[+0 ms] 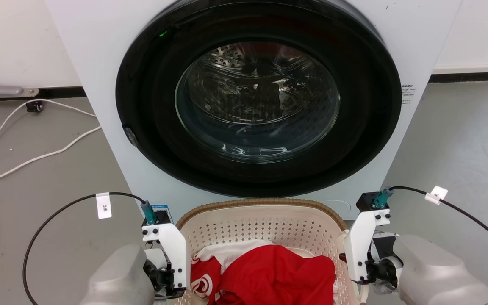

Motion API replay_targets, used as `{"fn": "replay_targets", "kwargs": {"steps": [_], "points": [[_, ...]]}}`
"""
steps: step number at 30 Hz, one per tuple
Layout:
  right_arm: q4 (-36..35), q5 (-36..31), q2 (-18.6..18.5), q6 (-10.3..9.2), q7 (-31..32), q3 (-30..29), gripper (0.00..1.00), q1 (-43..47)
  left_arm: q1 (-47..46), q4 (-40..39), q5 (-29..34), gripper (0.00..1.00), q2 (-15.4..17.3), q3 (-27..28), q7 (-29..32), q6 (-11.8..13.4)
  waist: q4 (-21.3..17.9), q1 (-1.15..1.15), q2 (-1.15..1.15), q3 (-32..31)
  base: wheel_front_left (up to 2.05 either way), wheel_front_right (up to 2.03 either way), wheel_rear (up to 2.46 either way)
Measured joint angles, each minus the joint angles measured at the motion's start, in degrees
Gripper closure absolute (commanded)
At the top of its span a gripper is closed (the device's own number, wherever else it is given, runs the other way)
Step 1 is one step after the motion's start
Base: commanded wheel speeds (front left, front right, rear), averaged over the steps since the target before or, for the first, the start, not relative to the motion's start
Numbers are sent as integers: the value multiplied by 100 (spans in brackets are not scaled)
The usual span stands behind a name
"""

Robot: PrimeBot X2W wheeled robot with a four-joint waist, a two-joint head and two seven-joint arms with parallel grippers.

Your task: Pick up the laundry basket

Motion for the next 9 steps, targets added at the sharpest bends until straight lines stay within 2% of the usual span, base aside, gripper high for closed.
{"fn": "replay_targets", "kwargs": {"steps": [9], "points": [[7, 13, 3, 0, 2, 5, 100, 1, -1, 1, -71, 100, 8, -51, -22, -1, 8, 0, 0, 4, 0, 0, 0]]}}
